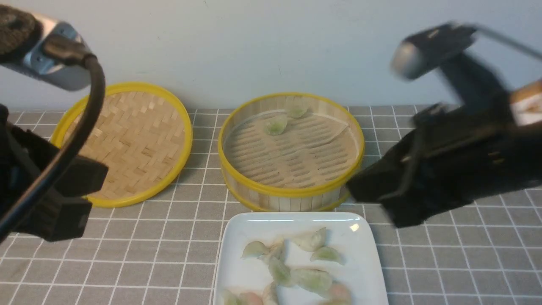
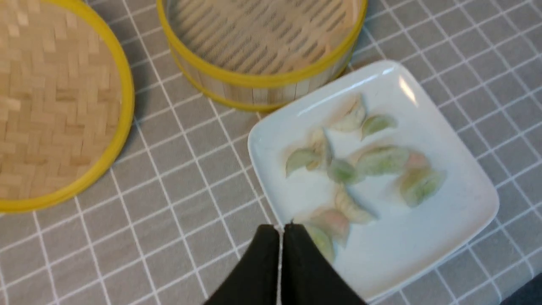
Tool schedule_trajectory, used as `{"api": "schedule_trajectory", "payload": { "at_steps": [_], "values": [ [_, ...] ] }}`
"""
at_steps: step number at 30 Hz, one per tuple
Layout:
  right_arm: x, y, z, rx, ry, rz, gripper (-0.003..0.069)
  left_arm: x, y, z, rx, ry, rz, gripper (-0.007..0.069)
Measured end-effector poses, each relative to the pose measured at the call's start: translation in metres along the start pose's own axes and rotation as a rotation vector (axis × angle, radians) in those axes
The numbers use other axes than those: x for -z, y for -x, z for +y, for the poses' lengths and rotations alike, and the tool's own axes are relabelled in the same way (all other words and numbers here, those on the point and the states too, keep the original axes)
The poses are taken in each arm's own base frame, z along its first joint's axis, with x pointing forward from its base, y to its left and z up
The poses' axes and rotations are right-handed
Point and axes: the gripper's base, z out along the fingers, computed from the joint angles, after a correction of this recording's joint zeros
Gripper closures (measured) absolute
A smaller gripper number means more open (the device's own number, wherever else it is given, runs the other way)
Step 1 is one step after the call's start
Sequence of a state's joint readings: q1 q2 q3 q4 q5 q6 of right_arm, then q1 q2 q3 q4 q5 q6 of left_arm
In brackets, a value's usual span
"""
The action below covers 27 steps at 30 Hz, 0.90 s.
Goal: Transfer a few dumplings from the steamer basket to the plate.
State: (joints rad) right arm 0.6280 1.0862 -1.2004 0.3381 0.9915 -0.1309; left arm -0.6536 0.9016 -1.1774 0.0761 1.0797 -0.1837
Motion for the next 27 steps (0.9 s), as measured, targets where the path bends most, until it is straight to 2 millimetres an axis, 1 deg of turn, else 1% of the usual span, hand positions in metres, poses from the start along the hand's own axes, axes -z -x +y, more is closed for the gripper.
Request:
{"api": "schedule_trajectory", "payload": {
  "at_steps": [1, 3, 4, 5, 6, 7, 8, 9, 10, 11, 12, 13, 14, 15, 17, 18, 20, 24, 27],
  "values": [
    [0.018, -0.001, 0.003, 0.017, -0.015, -0.061, 0.0671, 0.000, 0.001, 0.000, 0.001, -0.004, -0.015, 0.0629],
    [0.063, -0.005, 0.009, 0.050, -0.060, -0.211, 0.0671, 0.000, 0.005, -0.001, 0.001, -0.013, -0.055, 0.0629],
    [0.079, -0.009, 0.010, 0.056, -0.079, -0.270, 0.0671, 0.000, 0.007, -0.001, 0.001, -0.016, -0.072, 0.0629],
    [0.087, -0.012, 0.011, 0.064, -0.090, -0.295, 0.0671, 0.000, 0.007, -0.002, 0.001, -0.016, -0.072, 0.0629],
    [0.115, -0.026, 0.013, 0.074, -0.125, -0.399, 0.0671, 0.000, 0.010, -0.002, 0.001, -0.022, -0.102, 0.0629],
    [0.130, -0.038, 0.013, 0.084, -0.151, -0.461, 0.0672, 0.000, 0.011, -0.002, 0.001, -0.024, -0.113, 0.0629],
    [0.133, -0.040, 0.012, 0.089, -0.163, -0.477, 0.0672, 0.000, 0.011, -0.002, 0.001, -0.024, -0.115, 0.0629],
    [0.152, -0.067, 0.011, 0.096, -0.202, -0.578, 0.0672, 0.000, 0.012, -0.003, -0.001, -0.027, -0.132, 0.0629],
    [0.159, -0.082, 0.009, 0.098, -0.224, -0.640, 0.0672, 0.000, 0.014, -0.003, -0.006, -0.029, -0.144, 0.0629],
    [0.161, -0.085, 0.008, 0.104, -0.234, -0.660, 0.0672, 0.000, 0.014, -0.003, -0.007, -0.029, -0.146, 0.0629],
    [0.168, -0.110, 0.005, 0.104, -0.263, -0.754, 0.0672, 0.000, 0.015, -0.003, -0.010, -0.032, -0.162, 0.0629],
    [0.165, -0.113, 0.004, 0.098, -0.262, -0.765, 0.0672, 0.000, 0.015, -0.003, -0.012, -0.032, -0.164, 0.0629],
    [0.170, -0.133, 0.001, 0.108, -0.284, -0.849, 0.0672, 0.000, 0.016, -0.003, -0.016, -0.034, -0.175, 0.0629],
    [0.171, -0.148, -0.001, 0.113, -0.296, -0.918, 0.0672, 0.001, 0.017, -0.003, -0.017, -0.035, -0.186, 0.0629],
    [0.170, -0.166, -0.005, 0.110, -0.308, -0.990, 0.0673, 0.001, 0.019, -0.004, -0.017, -0.038, -0.202, 0.0629],
    [0.166, -0.172, -0.007, 0.096, -0.306, -1.012, 0.0673, 0.001, 0.020, -0.004, -0.017, -0.040, -0.211, 0.0629],
    [0.162, -0.178, -0.010, 0.080, -0.316, -1.048, 0.0673, 0.000, 0.021, -0.004, -0.018, -0.042, -0.227, 0.0629],
    [0.158, -0.178, -0.013, 0.045, -0.314, -1.072, 0.0673, 0.000, 0.023, -0.005, -0.034, -0.045, -0.243, 0.0629],
    [0.158, -0.177, -0.013, 0.038, -0.311, -1.080, 0.0673, 0.001, 0.020, -0.004, -0.038, -0.042, -0.249, 0.0629]
  ]
}}
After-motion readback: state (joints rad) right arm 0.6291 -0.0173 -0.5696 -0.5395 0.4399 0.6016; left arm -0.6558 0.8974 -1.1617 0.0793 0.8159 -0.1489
